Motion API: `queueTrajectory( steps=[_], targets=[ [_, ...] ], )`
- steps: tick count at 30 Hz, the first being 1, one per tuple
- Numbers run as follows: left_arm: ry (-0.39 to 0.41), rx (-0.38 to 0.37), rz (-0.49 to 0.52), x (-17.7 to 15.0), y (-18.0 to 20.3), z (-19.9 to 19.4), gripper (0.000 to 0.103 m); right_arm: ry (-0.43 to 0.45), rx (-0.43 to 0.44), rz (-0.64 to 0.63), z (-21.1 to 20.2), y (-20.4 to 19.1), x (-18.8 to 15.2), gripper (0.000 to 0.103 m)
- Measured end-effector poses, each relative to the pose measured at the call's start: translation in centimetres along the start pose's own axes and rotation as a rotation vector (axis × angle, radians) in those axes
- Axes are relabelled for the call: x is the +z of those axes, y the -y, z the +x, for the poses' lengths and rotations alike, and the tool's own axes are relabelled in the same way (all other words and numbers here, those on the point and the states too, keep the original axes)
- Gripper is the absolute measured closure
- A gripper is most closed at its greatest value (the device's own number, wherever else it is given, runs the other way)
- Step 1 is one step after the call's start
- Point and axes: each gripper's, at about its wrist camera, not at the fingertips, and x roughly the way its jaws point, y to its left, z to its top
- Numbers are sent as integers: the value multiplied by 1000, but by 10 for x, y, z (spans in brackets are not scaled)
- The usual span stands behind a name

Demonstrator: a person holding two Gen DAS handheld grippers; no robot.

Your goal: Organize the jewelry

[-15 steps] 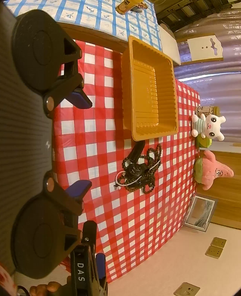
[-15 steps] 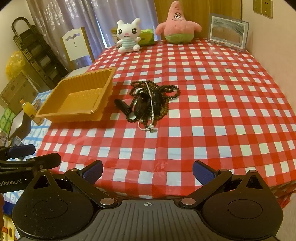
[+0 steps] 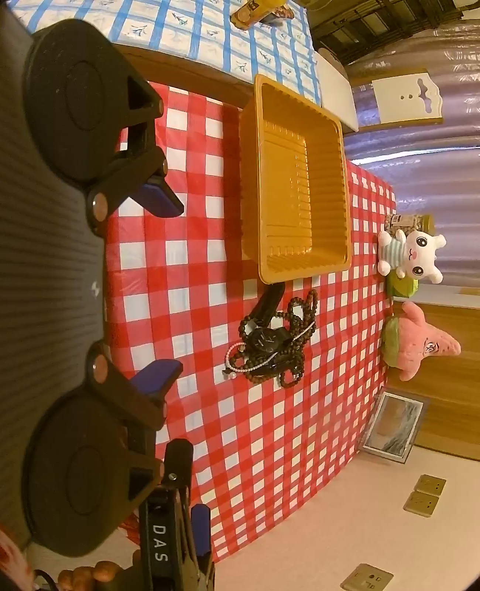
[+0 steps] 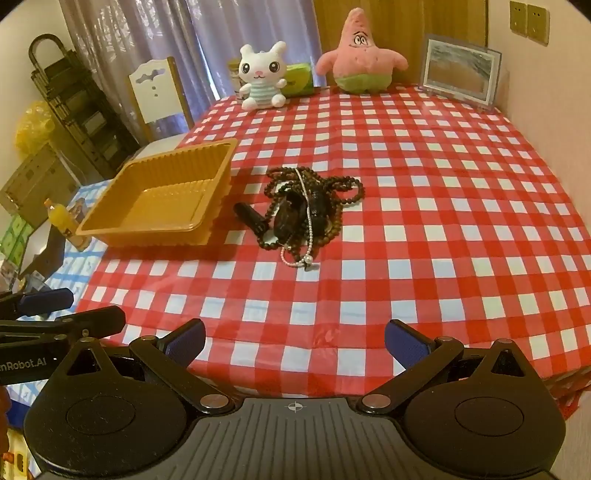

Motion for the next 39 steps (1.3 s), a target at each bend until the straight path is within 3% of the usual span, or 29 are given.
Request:
queueTrajectory(
  steps=[39],
  targets=[
    [-3, -2, -2, 0, 0, 1, 20, 2, 0, 1, 5, 2, 1, 0]
  ],
)
